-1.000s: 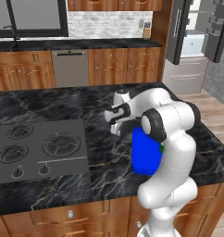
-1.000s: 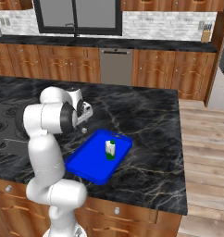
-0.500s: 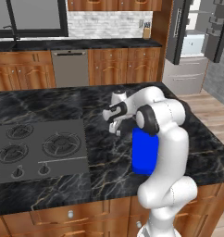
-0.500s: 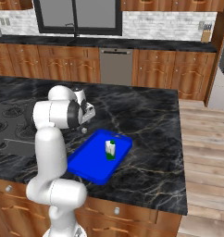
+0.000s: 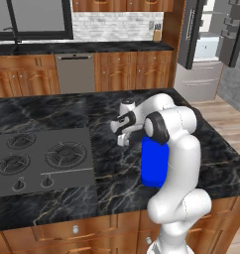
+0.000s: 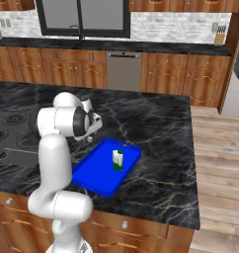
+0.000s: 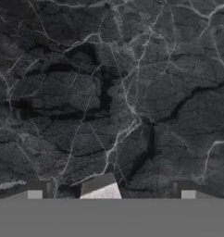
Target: Take out the milk from the fridge and place it on the tray on the counter. Then take the sugar cube near the tray and place it in the tray.
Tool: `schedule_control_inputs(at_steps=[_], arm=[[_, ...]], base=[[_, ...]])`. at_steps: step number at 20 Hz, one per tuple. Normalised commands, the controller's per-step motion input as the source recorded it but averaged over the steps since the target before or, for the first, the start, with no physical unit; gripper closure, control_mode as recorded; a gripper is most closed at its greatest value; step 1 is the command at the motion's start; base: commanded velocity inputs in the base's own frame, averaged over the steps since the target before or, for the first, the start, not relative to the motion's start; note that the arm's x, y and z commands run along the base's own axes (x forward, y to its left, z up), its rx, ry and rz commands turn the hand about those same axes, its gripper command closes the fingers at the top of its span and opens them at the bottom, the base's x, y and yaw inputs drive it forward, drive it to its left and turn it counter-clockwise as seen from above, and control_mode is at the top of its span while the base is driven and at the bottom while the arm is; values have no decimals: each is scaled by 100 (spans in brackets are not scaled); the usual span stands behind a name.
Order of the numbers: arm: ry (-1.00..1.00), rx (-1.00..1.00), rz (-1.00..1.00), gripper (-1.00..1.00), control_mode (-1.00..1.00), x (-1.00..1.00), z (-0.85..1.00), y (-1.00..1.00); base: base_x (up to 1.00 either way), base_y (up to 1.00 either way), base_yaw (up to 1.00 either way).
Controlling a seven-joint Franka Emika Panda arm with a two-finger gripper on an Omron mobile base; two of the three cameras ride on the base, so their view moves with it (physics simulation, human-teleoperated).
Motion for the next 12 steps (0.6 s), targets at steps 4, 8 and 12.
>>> schedule_control_inputs(at_steps=[4,8,12], arm=[[0,0,0,-100,-100,13,-16,-8],[0,0,0,100,-100,13,-22,4],[0,0,0,100,-100,3,-20,-3]], base=[[0,0,0],[0,0,0],[0,0,0]])
